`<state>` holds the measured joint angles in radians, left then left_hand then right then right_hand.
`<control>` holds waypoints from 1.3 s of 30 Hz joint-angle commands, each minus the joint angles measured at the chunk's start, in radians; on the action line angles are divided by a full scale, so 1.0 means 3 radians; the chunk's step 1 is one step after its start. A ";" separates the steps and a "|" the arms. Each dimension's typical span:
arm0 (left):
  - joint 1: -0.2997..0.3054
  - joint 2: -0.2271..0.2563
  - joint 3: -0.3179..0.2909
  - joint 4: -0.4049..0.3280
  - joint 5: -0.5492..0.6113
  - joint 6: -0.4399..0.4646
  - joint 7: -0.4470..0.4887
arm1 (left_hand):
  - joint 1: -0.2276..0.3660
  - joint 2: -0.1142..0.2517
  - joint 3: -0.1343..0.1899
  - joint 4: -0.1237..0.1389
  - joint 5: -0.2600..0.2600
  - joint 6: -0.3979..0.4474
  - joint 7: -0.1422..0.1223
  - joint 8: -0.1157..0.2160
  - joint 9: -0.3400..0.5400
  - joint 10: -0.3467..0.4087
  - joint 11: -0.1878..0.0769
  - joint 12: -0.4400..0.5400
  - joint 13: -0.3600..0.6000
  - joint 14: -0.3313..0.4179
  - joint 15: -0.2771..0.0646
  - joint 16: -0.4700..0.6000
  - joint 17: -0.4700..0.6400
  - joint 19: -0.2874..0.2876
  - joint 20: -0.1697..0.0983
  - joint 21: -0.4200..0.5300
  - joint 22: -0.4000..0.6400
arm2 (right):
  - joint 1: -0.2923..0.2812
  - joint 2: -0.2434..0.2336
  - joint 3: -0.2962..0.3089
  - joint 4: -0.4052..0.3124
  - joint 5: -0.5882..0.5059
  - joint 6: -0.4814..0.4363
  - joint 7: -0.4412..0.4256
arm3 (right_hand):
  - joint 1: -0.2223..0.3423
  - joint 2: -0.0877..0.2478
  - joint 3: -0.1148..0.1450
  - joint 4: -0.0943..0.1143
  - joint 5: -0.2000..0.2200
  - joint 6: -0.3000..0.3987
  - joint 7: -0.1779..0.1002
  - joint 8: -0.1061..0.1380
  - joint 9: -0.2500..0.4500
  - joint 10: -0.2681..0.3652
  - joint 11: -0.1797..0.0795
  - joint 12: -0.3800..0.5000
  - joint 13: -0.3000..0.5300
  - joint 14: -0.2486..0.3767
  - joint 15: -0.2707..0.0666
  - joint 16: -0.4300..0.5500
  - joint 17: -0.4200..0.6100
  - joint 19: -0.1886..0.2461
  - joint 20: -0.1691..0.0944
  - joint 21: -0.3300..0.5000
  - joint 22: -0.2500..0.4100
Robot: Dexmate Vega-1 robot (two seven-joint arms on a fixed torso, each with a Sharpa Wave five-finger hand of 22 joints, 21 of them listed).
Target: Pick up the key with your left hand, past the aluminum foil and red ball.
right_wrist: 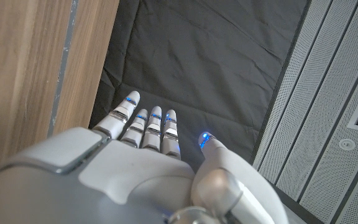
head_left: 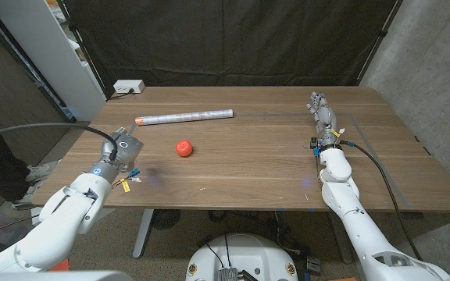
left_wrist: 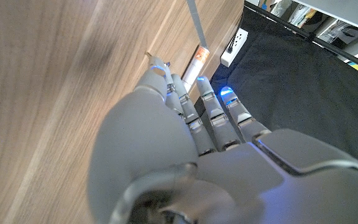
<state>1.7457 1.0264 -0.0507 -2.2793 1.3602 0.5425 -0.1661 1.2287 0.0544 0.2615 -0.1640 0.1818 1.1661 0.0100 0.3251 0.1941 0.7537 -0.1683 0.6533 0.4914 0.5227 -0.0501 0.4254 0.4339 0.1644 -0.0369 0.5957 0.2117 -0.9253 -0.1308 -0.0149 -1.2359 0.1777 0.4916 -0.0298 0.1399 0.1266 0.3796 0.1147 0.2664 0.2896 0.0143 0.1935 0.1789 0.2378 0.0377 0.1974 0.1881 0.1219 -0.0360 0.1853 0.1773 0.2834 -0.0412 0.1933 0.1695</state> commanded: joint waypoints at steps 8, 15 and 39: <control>-0.0155 -0.0280 0.0009 -0.0010 -0.0170 -0.0092 0.0510 | 0.0155 0.0113 0.0006 0.0005 0.0032 0.0090 0.0022 0.0442 0.0445 0.0166 -0.0124 0.0019 0.0012 0.0036 -0.0620 0.0019 0.0041 0.0029 -0.0037 0.0034 0.0013 | 0.0059 -0.0027 -0.0022 0.0025 -0.0025 -0.0008 0.0005 | -0.0009 -0.0018 0.0026 -0.0008 0.0018 0.0032 0.0008 0.0018 0.0017 0.0023 -0.0009 0.0021 0.0017 0.0033 -0.0092 0.0012 0.0005 0.0021 -0.0230 0.0019 0.0007; -0.0184 -0.0352 -0.0024 -0.0043 -0.0273 -0.0128 0.0675 | 0.0160 0.0111 0.0005 0.0005 0.0031 0.0086 0.0026 0.0452 0.0458 0.0166 -0.0122 0.0016 0.0016 0.0035 -0.0620 0.0016 0.0055 0.0027 -0.0032 0.0045 0.0013 | 0.0074 -0.0031 -0.0024 0.0041 -0.0027 -0.0005 0.0011 | -0.0009 -0.0018 0.0028 -0.0009 0.0019 0.0033 0.0008 0.0016 0.0017 0.0025 -0.0006 0.0019 0.0017 0.0036 -0.0092 0.0011 0.0005 0.0018 -0.0232 0.0017 0.0007; -0.0183 -0.0773 -0.0382 -0.0158 -0.1006 -0.0662 0.1310 | 0.0175 0.0109 0.0002 0.0009 0.0032 0.0077 0.0016 0.0475 0.0481 0.0169 -0.0120 0.0004 0.0030 0.0043 -0.0620 0.0005 0.0101 0.0020 -0.0033 0.0083 0.0013 | 0.0105 -0.0059 -0.0031 -0.0017 -0.0025 -0.0034 0.0055 | -0.0010 -0.0018 0.0032 -0.0011 0.0020 0.0049 0.0012 0.0014 0.0018 0.0039 0.0008 0.0018 0.0017 0.0048 -0.0095 0.0009 0.0005 0.0023 -0.0235 0.0015 0.0007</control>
<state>1.6988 0.8485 -0.1311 -2.3184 1.1373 0.4172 0.1367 1.2405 0.0528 0.2572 -0.1631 0.1854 1.1678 0.0117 0.3251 0.1941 0.7572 -0.1648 0.6493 0.4975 0.5266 -0.0532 0.4254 0.4615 0.1641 -0.0369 0.6108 0.2116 -0.8925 -0.1441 -0.0219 -1.2213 0.1710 0.4889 -0.0170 0.1400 0.1267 0.3839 0.1104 0.2664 0.2932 0.0180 0.1935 0.1789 0.2413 0.0412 0.1974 0.1881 0.1288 -0.0359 0.1853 0.1773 0.2832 -0.0411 0.1933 0.1695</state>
